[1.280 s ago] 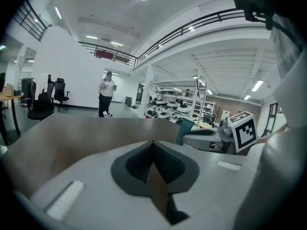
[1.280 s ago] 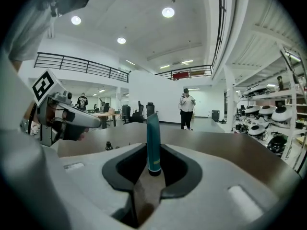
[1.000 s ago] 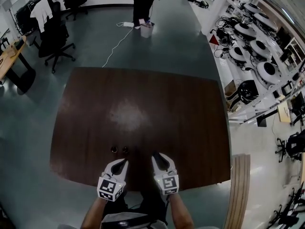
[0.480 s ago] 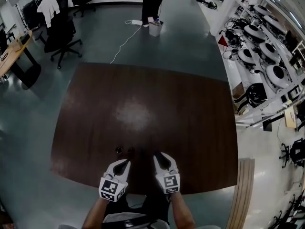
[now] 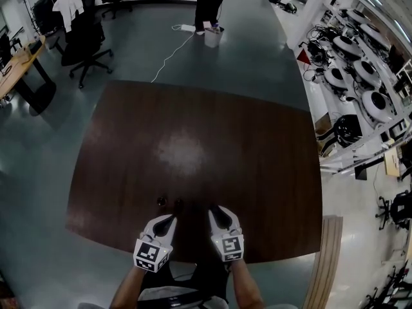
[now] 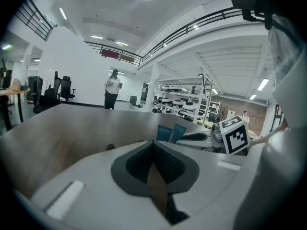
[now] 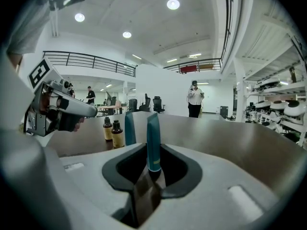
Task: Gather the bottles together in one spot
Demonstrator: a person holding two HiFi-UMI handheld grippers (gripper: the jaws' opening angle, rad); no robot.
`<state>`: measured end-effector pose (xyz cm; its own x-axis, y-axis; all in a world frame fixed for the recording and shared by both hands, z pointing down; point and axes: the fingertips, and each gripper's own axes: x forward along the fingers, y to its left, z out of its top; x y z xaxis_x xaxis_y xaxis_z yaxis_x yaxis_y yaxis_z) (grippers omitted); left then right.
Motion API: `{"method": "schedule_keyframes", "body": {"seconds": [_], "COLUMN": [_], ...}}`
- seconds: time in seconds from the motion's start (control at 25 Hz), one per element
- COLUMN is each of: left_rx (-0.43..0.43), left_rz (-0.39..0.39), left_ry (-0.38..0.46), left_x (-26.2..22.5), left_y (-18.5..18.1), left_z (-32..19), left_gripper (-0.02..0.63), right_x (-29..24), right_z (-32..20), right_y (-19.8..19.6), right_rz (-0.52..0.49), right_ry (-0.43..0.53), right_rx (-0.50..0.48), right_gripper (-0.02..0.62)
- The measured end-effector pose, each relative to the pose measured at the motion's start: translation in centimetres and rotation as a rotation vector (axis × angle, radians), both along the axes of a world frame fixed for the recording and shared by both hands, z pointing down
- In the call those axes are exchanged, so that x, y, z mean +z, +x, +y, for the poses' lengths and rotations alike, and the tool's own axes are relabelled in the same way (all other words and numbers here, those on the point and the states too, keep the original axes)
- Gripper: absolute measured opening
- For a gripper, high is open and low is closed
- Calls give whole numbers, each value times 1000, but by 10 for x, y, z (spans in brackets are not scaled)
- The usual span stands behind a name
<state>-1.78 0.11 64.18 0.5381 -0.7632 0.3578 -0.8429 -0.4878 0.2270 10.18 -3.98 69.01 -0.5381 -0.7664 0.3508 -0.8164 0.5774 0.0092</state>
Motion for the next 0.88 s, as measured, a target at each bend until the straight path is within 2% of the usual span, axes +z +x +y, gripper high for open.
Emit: {"method": "schedule_keyframes", "body": {"seconds": [0.4, 0.68, 0.88], "left_rx": [4, 3, 5], "left_rz": [2, 0, 4], "left_ry": [-8, -5, 2], "left_x": [0, 2, 0], "left_y": [2, -1, -2], "left_z": [3, 4, 4], "left_gripper": [-2, 0, -2], "right_x": [1, 1, -2], "right_z": [-2, -1, 1], "right_y": [6, 9, 11], "right_rz": [-28, -57, -45], "right_ry": [-9, -11, -8], "right_rx": [42, 55, 71], "right_gripper": [91, 203, 210]}}
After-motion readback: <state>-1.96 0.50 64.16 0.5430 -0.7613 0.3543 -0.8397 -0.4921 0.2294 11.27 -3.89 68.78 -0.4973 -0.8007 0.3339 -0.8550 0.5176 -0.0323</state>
